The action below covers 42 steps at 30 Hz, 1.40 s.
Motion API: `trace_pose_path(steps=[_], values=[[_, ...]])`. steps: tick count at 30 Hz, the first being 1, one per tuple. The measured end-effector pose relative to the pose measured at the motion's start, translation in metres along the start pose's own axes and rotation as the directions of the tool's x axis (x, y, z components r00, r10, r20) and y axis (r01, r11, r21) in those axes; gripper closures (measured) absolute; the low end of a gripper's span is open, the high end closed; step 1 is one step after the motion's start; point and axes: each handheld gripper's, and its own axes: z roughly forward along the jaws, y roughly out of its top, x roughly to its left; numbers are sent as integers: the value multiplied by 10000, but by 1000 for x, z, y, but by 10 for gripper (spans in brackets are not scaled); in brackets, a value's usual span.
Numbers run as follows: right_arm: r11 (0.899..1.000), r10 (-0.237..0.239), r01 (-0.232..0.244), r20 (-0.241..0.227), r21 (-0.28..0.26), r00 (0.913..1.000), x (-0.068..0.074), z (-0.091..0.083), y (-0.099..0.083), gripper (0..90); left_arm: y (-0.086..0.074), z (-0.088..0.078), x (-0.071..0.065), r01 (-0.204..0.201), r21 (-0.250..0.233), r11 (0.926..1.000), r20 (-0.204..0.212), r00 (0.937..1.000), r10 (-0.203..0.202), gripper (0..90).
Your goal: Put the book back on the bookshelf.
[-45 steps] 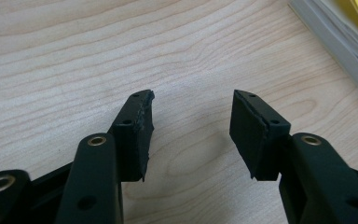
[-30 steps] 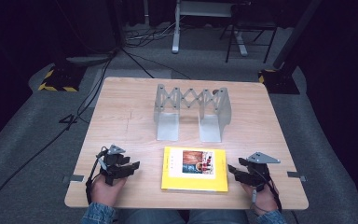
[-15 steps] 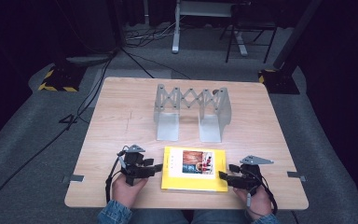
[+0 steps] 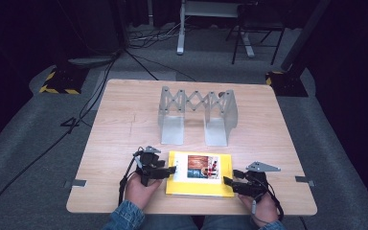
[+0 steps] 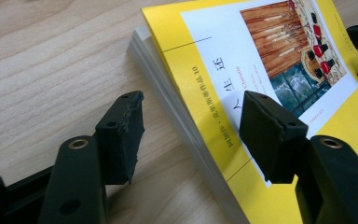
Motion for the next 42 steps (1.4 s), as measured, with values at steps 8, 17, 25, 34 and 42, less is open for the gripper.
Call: trace_pose_path(steps=[8, 17, 25, 34, 42], values=[[9998, -175, 177, 148, -91, 9997, 2, 0, -1, 412, 4, 6, -11, -295, 265, 9992, -245, 9992, 301, 399], [9994, -296, 300, 223, -180, 9993, 4, 1, -1, 421, 5, -7, -17, -457, -286, 9985, -193, 9988, 451, 500], [9992, -323, 328, 204, -235, 9993, 4, 0, -2, 430, 2, -12, -22, -324, -831, 9960, 1061, 9935, 412, 547], [9989, -373, 380, 261, -283, 9990, 5, 1, -2, 432, 1, -9, -17, 238, -461, 9987, 1232, 9922, -179, 634], [9979, -531, 547, 429, -353, 9977, 7, -2, -3, 379, 7, -26, -30, -648, -800, 9947, 1102, 9912, 734, 737]])
